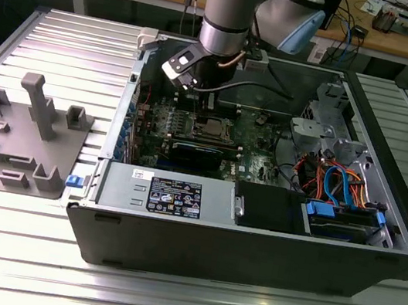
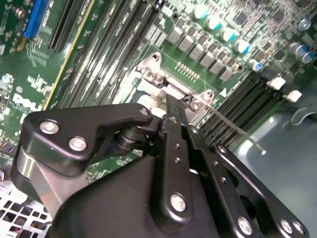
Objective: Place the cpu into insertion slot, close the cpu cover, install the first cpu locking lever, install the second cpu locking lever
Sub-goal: 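Close the cpu cover, then install the first cpu locking lever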
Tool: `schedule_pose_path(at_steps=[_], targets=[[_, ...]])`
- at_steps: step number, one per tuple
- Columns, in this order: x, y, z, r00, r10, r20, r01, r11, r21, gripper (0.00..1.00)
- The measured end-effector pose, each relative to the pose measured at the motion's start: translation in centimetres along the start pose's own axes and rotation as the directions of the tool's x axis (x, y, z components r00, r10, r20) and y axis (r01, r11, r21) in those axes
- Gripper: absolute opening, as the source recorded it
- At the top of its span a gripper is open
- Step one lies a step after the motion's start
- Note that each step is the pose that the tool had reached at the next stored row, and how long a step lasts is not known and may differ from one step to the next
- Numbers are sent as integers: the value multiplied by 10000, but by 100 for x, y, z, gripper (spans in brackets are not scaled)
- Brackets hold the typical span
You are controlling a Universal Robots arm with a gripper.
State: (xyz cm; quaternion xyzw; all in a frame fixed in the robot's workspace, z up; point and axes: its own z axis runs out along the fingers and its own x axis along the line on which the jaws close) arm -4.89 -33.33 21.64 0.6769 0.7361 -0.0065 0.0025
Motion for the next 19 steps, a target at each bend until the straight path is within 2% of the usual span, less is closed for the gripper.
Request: schedule_pose_path(at_steps=[1, 3, 5, 6, 7, 19], targets=[[-2, 31, 1, 10000, 0, -2, 0, 10000, -1, 11], [-11, 133, -1, 10000, -1, 0, 1, 10000, 0, 11], [-15, 175, -1, 10000, 0, 1, 0, 10000, 1, 11], [-18, 239, -1, 10000, -1, 5, 1, 10000, 1, 11], [-20, 256, -1, 10000, -1, 5, 1, 10000, 0, 11], [-18, 233, 4, 9999, 128, 7, -128, 9999, -3, 11]])
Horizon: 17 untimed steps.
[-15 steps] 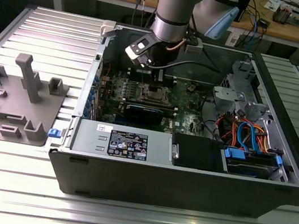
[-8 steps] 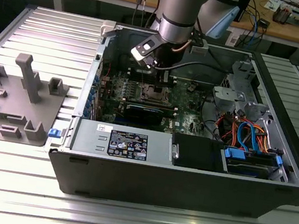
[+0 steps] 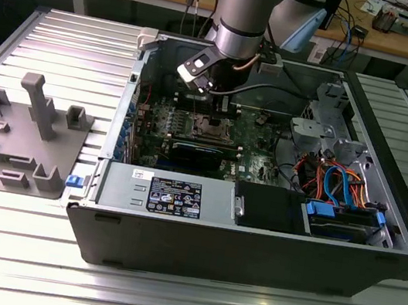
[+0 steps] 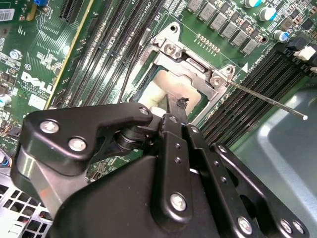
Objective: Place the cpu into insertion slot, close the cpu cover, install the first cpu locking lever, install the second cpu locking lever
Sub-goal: 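Install the first cpu locking lever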
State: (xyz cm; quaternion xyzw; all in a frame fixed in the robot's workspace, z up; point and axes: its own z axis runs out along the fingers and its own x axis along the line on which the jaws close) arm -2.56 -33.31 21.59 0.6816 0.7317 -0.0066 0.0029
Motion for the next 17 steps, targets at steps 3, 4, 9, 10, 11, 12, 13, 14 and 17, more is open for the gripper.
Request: schedule_pose_path(at_steps=[3, 4, 9, 10, 11, 12, 13, 14, 17], targets=[[0, 0, -2, 10000, 0, 9, 0, 10000, 0, 11], [0, 0, -6, 10000, 0, 15, 0, 10000, 0, 11], [-1, -1, -39, 10000, 0, 36, 0, 10000, 3, 11], [0, 0, -46, 10000, 0, 42, 0, 10000, 2, 11], [-1, 0, -56, 10000, 0, 48, 0, 10000, 4, 11], [-1, -1, -67, 10000, 0, 53, 0, 10000, 4, 11], [-1, -1, -82, 10000, 0, 60, 0, 10000, 4, 11], [-1, -1, -86, 10000, 0, 61, 0, 10000, 4, 11], [-1, 0, -99, 10000, 0, 75, 0, 10000, 5, 11]])
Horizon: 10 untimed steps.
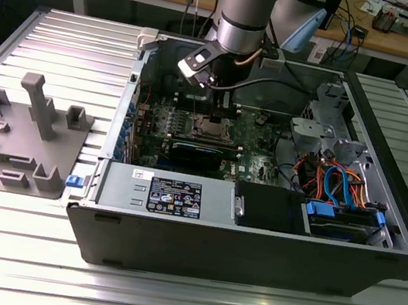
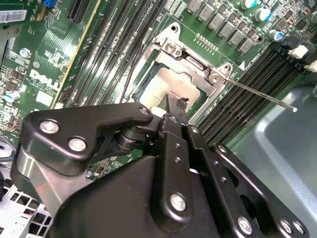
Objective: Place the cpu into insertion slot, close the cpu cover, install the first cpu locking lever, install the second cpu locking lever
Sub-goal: 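Install the first cpu locking lever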
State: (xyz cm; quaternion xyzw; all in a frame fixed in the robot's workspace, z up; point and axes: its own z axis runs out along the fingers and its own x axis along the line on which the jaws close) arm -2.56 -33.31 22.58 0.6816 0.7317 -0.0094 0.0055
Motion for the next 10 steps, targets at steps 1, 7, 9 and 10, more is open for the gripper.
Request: schedule_pose_path(at_steps=[1, 7, 9, 10], targets=[[0, 0, -8, 10000, 0, 10, 0, 10000, 1, 11], [-1, 0, -61, 10000, 0, 57, 0, 10000, 4, 11], [-1, 0, -72, 10000, 0, 67, 0, 10000, 5, 11], [-2, -1, -76, 10000, 0, 70, 0, 10000, 5, 11]])
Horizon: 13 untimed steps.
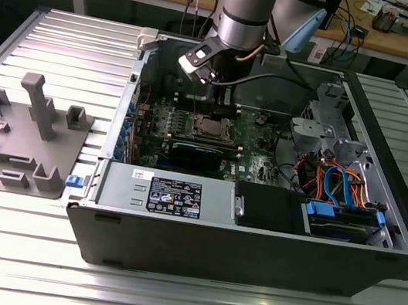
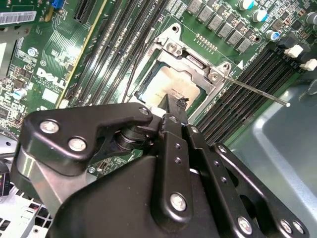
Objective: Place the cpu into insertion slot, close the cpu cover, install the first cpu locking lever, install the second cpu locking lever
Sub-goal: 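Install the first cpu locking lever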
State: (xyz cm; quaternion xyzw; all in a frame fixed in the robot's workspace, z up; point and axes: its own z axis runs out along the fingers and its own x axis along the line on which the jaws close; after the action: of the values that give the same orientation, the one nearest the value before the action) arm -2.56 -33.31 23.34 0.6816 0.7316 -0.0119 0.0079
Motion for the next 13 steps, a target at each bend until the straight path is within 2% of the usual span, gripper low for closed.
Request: schedule_pose_path(at_steps=[12, 13], targets=[[-1, 0, -20, 10000, 0, 22, 0, 10000, 2, 11], [-1, 0, -36, 10000, 0, 22, 0, 10000, 2, 11]])
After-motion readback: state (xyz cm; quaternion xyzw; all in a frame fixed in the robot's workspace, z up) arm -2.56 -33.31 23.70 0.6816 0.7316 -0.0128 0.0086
